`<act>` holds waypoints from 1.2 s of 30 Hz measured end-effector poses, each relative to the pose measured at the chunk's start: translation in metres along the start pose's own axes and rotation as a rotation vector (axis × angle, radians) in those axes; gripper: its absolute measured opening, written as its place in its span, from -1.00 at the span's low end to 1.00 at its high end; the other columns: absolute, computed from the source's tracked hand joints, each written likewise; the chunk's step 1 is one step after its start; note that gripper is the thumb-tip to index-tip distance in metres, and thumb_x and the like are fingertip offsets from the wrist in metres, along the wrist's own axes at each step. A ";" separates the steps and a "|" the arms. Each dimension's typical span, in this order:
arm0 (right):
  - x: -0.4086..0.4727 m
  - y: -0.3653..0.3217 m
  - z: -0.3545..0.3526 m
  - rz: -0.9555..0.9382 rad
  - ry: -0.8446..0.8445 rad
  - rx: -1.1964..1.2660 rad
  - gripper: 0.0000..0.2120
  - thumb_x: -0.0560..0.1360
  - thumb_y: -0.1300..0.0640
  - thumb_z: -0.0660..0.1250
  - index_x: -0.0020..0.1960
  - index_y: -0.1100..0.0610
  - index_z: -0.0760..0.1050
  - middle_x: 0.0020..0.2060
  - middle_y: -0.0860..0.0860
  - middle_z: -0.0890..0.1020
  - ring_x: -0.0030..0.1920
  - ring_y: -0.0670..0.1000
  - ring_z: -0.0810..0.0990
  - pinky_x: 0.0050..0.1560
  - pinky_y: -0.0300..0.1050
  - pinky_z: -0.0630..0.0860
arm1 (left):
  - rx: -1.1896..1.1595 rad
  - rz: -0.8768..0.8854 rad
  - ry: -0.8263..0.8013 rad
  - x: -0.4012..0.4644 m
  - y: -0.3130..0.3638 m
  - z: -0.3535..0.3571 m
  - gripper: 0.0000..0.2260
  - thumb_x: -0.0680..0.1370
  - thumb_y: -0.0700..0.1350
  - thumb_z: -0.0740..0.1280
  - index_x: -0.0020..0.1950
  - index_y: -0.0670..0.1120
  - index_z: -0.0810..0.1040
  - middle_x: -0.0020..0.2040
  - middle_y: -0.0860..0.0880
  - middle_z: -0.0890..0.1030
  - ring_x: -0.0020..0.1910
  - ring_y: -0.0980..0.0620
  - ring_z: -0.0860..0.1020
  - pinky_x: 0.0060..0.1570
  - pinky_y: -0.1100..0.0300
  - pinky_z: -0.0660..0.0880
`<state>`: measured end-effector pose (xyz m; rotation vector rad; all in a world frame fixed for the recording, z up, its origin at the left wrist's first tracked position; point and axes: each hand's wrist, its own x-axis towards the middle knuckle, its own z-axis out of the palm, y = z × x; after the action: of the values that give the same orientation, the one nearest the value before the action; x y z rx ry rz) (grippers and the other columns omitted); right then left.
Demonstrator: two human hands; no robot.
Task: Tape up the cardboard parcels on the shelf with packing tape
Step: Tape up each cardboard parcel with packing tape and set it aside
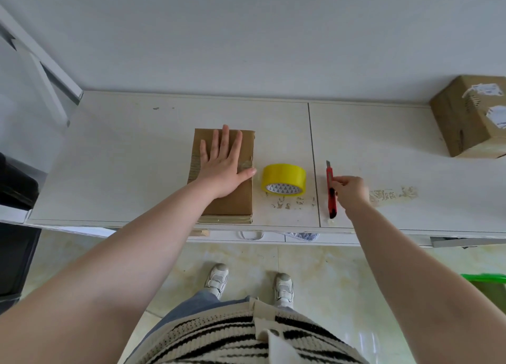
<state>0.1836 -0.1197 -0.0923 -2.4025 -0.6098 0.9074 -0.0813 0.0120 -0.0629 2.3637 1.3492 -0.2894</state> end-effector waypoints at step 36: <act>-0.079 -0.067 0.016 -0.205 -0.282 0.388 -0.89 0.51 0.12 0.42 -0.19 0.00 0.61 -0.08 -0.08 0.63 -0.07 0.04 0.56 0.01 -0.05 0.47 | -0.499 0.217 0.494 -0.032 0.045 0.002 -0.62 0.57 0.13 0.28 0.26 -0.10 0.56 0.28 -0.05 0.50 0.25 -0.05 0.47 0.24 0.13 0.40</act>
<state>0.1034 -0.1066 -0.0260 -1.8496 -0.6946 1.1632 -0.0587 -0.0343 -0.0419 2.1806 1.1606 0.6594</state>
